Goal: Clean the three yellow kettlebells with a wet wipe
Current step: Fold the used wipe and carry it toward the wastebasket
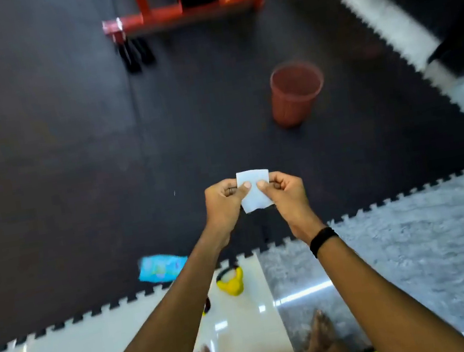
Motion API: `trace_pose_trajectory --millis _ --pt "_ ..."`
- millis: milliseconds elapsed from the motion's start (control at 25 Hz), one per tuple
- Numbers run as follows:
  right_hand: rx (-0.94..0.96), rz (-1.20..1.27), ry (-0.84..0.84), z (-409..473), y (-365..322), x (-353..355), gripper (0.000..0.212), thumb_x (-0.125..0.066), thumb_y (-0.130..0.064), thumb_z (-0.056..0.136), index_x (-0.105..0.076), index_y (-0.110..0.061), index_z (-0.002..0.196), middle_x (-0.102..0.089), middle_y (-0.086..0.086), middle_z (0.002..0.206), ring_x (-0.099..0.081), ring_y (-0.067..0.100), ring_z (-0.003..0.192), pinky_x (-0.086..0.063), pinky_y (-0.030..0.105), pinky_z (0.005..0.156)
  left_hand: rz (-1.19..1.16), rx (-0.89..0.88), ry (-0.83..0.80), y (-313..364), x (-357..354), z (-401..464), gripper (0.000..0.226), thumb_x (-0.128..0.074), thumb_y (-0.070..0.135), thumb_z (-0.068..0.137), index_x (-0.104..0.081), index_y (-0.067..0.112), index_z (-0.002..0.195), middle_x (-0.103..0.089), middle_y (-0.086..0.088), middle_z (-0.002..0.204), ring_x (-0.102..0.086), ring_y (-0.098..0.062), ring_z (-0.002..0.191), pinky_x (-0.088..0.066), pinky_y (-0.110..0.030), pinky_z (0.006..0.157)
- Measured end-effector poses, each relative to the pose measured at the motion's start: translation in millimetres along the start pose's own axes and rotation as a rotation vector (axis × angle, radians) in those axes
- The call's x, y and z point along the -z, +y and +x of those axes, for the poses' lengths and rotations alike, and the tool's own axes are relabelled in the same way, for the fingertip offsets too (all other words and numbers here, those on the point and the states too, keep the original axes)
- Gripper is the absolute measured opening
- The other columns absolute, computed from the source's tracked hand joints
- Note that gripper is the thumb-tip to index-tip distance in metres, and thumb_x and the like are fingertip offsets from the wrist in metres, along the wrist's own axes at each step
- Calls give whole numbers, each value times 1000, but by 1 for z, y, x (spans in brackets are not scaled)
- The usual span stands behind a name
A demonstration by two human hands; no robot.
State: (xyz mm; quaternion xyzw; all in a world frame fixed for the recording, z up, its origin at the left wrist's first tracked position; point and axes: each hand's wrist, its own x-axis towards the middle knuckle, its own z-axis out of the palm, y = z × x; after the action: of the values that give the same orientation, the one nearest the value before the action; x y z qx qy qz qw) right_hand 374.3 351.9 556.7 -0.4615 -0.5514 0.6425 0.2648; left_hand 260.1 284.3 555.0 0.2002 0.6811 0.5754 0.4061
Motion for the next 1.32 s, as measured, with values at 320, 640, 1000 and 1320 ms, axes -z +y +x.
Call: trace_pose_trajectory --millis 320,640,1000,1320 --pt "527 -74 128 4 -304 169 12 -64 -11 89 -68 -2 93 -71 25 93 -66 22 79 -53 39 71 67 -524 -156 307 -156 -20 10 -69 9 86 -70 0 83 -71 -14 75 -66 -19 63 -53 -30 54" --pt "826 -164 305 -34 -478 320 26 -61 -13 92 -57 13 88 -56 20 73 -58 14 64 -53 32 56 153 -969 -253 492 -298 -72 14 -71 9 84 -66 8 71 -62 -4 60 -54 -2 44 -43 -19 42" --pt "868 -205 374 -66 -514 366 19 -60 -15 93 -64 4 92 -65 32 93 -67 32 73 -57 32 55 141 -990 -479 528 -333 -94 25 -74 17 83 -67 -5 92 -66 -30 73 -59 -23 52 -50 -29 50" --pt "891 -245 418 -46 -533 331 19 -57 -15 94 -41 -21 103 -60 20 86 -62 25 69 -57 33 55 182 -1070 -489 540 -303 -65 61 -75 4 78 -40 21 126 -60 -11 73 -63 -13 58 -55 -28 54"
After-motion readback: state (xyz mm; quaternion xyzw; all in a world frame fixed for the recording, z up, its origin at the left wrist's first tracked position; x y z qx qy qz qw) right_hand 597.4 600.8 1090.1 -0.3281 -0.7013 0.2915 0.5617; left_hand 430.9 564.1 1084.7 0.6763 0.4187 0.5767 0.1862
